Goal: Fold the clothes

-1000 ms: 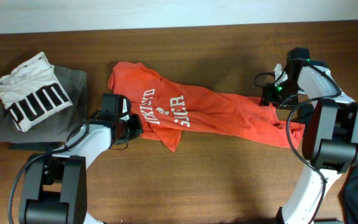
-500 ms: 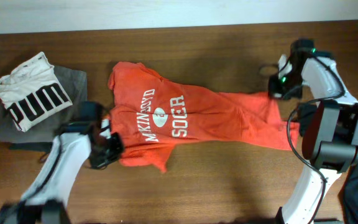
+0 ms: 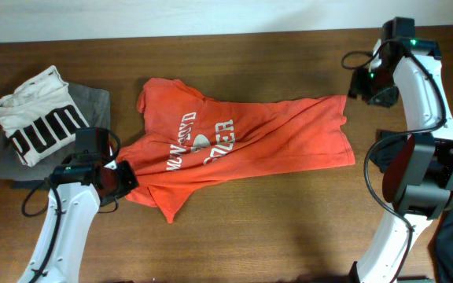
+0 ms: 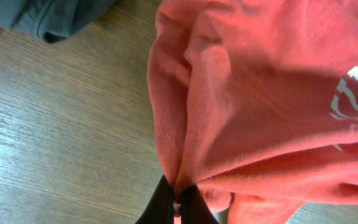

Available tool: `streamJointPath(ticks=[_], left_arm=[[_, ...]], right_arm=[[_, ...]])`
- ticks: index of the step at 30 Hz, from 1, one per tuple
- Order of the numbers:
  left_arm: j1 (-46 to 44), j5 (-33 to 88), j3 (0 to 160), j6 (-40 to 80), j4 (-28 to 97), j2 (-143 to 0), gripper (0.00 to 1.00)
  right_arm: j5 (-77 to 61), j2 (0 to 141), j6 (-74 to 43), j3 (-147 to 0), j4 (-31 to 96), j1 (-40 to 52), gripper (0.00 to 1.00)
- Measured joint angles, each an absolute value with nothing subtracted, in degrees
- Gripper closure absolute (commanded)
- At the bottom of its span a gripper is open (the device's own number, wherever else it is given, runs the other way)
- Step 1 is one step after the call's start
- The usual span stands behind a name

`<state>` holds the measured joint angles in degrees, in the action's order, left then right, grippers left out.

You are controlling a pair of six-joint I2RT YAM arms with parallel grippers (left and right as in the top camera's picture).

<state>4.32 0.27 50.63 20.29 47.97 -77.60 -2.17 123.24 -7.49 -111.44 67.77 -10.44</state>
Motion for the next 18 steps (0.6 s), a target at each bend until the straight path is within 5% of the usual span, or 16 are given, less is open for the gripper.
streamJointPath(ticks=[15, 18], left_arm=[[4.3, -0.3, 50.6, 20.3, 47.1, -77.6, 0.99], [4.3, -0.3, 50.6, 20.3, 47.1, -77.6, 1.00]], right_arm=[[-4.2, 123.2, -0.2, -88.9, 70.8, -10.4, 0.42], [-6.1, 123.0, 0.4, -85.9, 69.1, -10.4, 0.62]])
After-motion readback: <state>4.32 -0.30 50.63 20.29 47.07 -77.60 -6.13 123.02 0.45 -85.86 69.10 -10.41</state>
